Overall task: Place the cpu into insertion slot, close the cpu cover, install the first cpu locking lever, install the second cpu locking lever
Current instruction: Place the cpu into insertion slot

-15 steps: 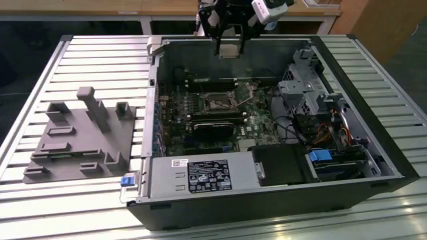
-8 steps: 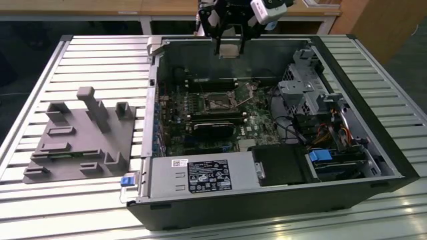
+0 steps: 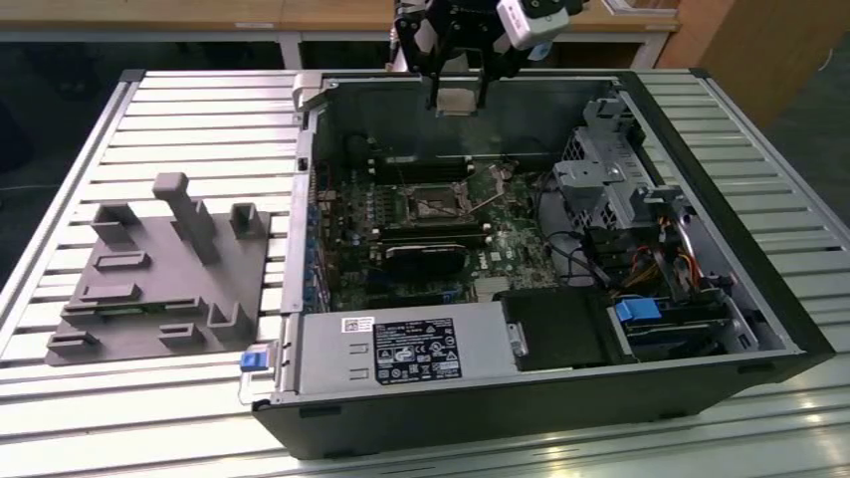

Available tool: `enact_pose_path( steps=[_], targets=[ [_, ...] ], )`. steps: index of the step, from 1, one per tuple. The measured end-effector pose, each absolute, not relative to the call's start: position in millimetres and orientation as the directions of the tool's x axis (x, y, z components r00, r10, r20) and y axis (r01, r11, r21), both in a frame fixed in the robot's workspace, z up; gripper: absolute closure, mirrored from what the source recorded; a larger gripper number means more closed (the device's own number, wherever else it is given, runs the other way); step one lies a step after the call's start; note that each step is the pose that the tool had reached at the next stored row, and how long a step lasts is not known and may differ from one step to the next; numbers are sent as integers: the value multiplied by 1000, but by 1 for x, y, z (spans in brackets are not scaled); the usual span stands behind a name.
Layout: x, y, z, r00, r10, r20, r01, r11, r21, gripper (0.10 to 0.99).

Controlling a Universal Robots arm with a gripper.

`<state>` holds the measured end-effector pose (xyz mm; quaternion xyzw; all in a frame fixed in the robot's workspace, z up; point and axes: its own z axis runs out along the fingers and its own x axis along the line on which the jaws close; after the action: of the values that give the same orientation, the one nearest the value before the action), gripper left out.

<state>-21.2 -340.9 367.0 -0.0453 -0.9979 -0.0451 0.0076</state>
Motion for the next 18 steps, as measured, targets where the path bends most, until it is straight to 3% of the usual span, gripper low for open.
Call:
enact_pose_path(
  steps=[18],
  targets=[
    [-21,-341,367,-986,168,19,169,982,89,549]
  ],
)
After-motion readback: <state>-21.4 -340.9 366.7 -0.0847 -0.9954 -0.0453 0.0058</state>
